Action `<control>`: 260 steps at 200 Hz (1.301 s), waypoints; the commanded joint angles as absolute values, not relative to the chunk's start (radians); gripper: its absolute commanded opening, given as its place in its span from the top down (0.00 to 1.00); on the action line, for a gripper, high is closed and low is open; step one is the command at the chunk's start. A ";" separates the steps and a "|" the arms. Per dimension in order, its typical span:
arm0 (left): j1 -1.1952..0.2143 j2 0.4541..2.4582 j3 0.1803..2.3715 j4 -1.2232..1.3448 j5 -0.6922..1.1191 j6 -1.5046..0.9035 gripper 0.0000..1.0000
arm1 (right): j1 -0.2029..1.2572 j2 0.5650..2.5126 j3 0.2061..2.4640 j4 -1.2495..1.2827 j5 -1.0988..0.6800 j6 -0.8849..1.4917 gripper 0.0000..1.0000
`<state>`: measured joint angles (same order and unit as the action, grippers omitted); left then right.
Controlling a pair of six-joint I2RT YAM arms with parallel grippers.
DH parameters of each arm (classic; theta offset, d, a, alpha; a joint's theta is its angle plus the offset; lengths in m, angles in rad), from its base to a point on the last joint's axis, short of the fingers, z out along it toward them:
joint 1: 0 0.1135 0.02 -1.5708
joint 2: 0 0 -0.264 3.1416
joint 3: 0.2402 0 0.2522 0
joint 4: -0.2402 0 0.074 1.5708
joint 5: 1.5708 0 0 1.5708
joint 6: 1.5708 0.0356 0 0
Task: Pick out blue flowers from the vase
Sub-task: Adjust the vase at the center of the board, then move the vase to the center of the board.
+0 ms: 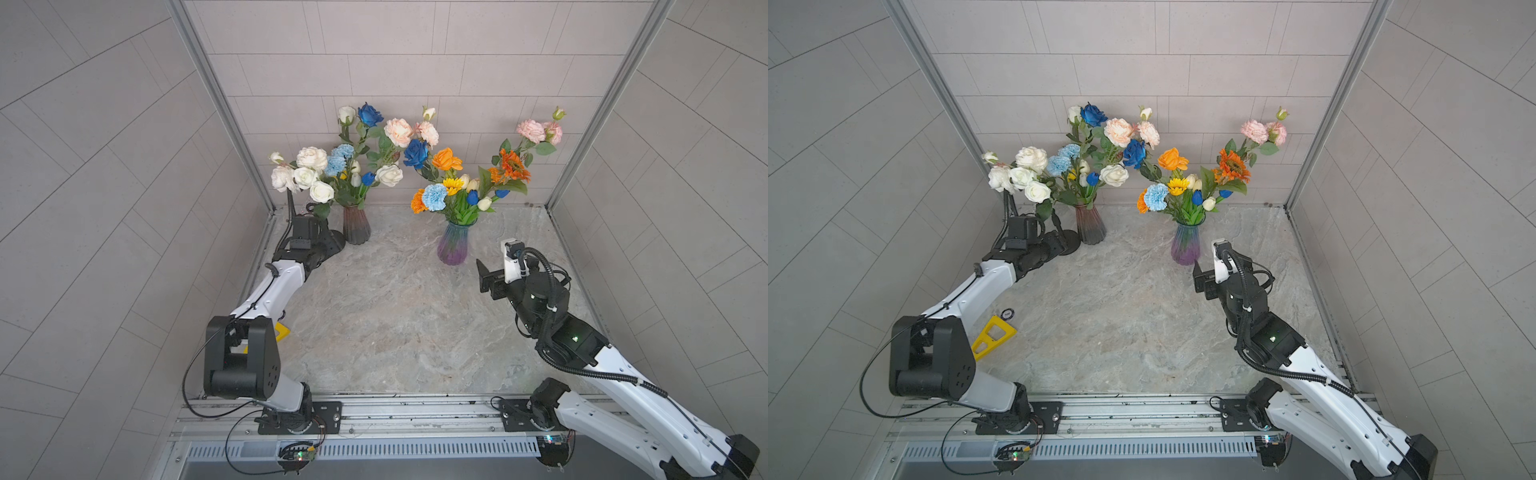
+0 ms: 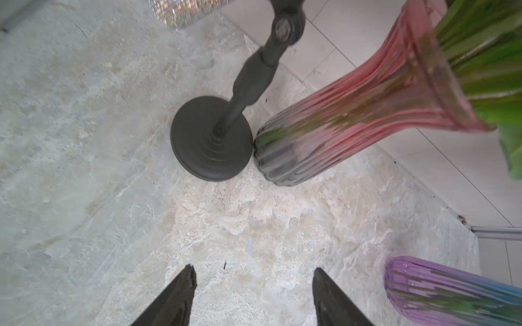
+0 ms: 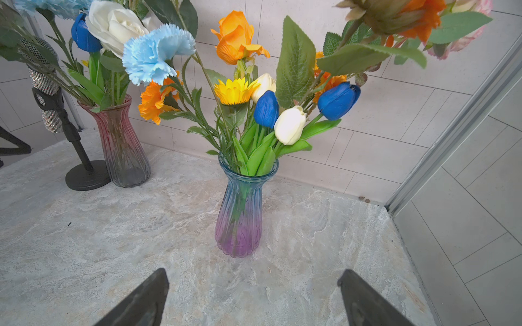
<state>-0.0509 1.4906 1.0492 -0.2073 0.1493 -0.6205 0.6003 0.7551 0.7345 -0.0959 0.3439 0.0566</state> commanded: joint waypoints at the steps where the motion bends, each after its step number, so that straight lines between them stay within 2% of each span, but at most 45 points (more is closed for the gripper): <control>1: -0.057 1.467 0.990 -0.132 0.251 -0.653 0.29 | 0.604 0.749 0.723 -0.080 0.342 0.059 0.04; 20: -0.084 1.458 0.913 -0.064 0.272 -0.640 0.27 | 0.604 0.744 0.721 -0.082 0.342 0.060 0.04; 61: -0.206 1.406 0.781 -0.024 0.161 -0.511 0.24 | 0.604 0.738 0.719 -0.087 0.339 0.064 0.03; 102: -0.442 1.289 0.655 0.041 -0.118 -0.373 0.22 | 0.606 0.725 0.716 -0.088 0.347 0.072 0.02; 141: -0.505 1.430 0.534 0.516 -0.306 -0.172 0.15 | 0.605 0.742 0.716 -0.075 0.338 0.070 0.01; 155: -0.512 1.529 0.489 0.816 -0.348 -0.067 0.14 | 0.605 0.746 0.715 -0.073 0.339 0.070 0.01; 167: -0.511 1.668 0.465 1.174 -0.388 0.010 0.12 | 0.606 0.741 0.711 -0.072 0.340 0.070 0.01; 176: -0.513 1.773 0.462 1.379 -0.391 0.044 0.08 | 0.606 0.739 0.709 -0.072 0.342 0.070 0.01; 200: -0.512 1.870 0.597 1.367 -0.419 0.053 0.07 | 0.606 0.733 0.706 -0.081 0.354 0.068 0.01; 260: -0.472 1.940 0.773 1.368 -0.441 0.049 0.07 | 0.606 0.733 0.703 -0.077 0.373 0.060 0.01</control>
<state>-0.4973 1.9018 0.7174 1.2881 -0.4175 0.0139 0.6018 0.7410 0.7124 -0.0792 0.3531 0.0669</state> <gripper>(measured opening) 0.935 0.995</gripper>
